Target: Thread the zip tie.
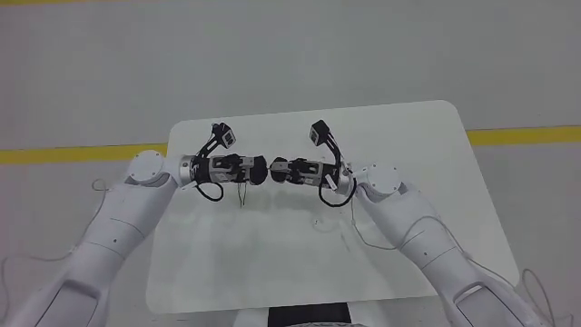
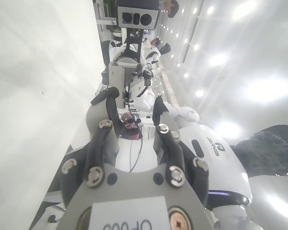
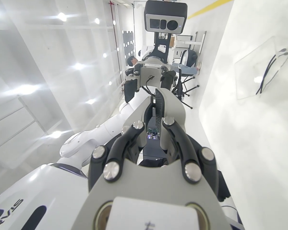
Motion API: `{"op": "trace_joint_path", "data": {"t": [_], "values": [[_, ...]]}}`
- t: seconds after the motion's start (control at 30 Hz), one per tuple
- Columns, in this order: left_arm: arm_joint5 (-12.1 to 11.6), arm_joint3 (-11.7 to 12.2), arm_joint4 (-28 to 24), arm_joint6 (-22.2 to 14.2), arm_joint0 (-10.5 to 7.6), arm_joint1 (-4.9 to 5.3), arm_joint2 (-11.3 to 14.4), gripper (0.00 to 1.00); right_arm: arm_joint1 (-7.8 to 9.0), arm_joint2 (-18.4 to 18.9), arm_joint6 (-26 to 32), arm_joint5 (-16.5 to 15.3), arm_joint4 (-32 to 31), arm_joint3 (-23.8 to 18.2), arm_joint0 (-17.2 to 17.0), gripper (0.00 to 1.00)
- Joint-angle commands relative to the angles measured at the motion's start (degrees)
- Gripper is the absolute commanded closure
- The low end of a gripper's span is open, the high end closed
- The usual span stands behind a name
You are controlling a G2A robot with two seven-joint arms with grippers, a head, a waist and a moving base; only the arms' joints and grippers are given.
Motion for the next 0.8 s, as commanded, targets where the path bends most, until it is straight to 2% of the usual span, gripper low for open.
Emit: {"op": "trace_joint_path", "data": {"t": [0.0,0.47,0.77], "values": [[0.2,-0.2,0.7,0.5,0.04,0.04,0.0,0.7,0.08,0.0,0.0,0.4,-0.4,0.0,0.0,1.0],[0.7,-1.0,3.1,2.0,0.49,0.2,-0.4,0.75,0.4,-0.5,-1.0,3.4,-2.4,0.5,0.3,1.0],[1.0,-1.7,4.9,2.9,0.78,0.34,-0.5,0.78,0.35,-0.8,-1.1,3.4,-1.3,0.5,0.3,1.0]]}}
